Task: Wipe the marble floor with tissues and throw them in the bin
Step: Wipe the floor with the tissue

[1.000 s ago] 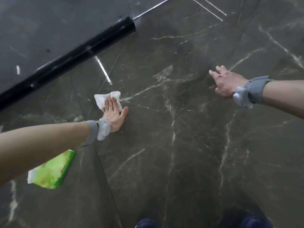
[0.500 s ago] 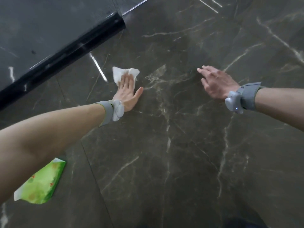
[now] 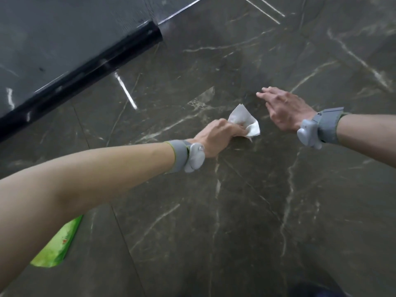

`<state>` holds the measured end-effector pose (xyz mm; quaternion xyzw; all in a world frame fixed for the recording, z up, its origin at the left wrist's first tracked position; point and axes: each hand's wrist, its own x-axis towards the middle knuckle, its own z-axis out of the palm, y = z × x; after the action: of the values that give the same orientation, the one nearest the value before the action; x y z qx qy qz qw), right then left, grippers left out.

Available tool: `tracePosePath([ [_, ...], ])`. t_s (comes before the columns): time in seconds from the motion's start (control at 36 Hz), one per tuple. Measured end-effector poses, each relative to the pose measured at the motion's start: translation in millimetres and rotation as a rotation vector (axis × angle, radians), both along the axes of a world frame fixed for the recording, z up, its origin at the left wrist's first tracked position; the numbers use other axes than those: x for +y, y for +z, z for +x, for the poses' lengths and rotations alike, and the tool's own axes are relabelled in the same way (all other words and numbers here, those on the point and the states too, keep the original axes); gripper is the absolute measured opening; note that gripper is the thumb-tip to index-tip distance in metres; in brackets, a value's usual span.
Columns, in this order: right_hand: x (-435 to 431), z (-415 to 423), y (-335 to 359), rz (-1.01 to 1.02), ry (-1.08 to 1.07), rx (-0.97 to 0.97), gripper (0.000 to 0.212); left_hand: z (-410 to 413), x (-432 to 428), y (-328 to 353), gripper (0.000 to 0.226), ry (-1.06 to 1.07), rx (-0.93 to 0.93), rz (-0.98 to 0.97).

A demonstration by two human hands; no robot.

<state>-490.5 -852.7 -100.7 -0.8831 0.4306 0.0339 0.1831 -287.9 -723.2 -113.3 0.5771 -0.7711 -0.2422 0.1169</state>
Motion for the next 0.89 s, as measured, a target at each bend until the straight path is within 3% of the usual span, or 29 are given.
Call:
tracePosePath([
  [0.08, -0.3, -0.8, 3.2, 0.004, 0.002, 0.005, 0.049, 10.4, -9.3, 14.7, 0.025, 0.283, 0.13, -0.016],
  [0.14, -0.3, 1.3, 4.7, -0.005, 0.012, 0.004, 0.048, 19.5, -13.6, 27.0, 0.023, 0.615, 0.482, 0.076],
  [0.19, 1.2, 5.9, 6.4, -0.007, 0.019, 0.0, 0.047, 39.8, -18.7, 39.2, 0.041, 0.89, 0.841, 0.214],
  [0.31, 7.7, 16.2, 8.7, 0.001, 0.044, 0.002, 0.048, 105.5, -12.8, 54.3, 0.05, 1.12, 0.974, 0.294],
  [0.39, 10.5, 26.4, 9.1, 0.006, 0.066, -0.01, 0.048, 154.1, 7.8, 58.5, 0.031, 1.264, 0.78, 0.269],
  [0.5, 14.7, 37.4, 7.4, 0.014, 0.086, -0.014, 0.047, 175.9, 35.5, 57.5, 0.013, 1.212, 0.077, 0.094],
  [0.56, 17.7, 44.1, 6.2, 0.02, 0.1, -0.017, 0.047, 183.7, 42.2, 50.4, 0.026, 1.098, -0.11, -0.01],
  [0.64, 20.8, 47.1, 4.1, 0.026, 0.112, -0.008, 0.047, 187.5, 42.8, 38.9, 0.029, 0.858, -0.222, -0.058],
  [0.75, 20.5, 51.9, 2.7, 0.025, 0.129, 0.0, 0.048, 179.4, 50.9, 17.9, 0.033, 0.538, -0.364, 0.038],
  [0.89, 20.2, 51.6, -0.5, 0.028, 0.12, -0.008, 0.048, 176.1, 61.9, -10.4, 0.051, 0.471, -0.383, 0.114],
])
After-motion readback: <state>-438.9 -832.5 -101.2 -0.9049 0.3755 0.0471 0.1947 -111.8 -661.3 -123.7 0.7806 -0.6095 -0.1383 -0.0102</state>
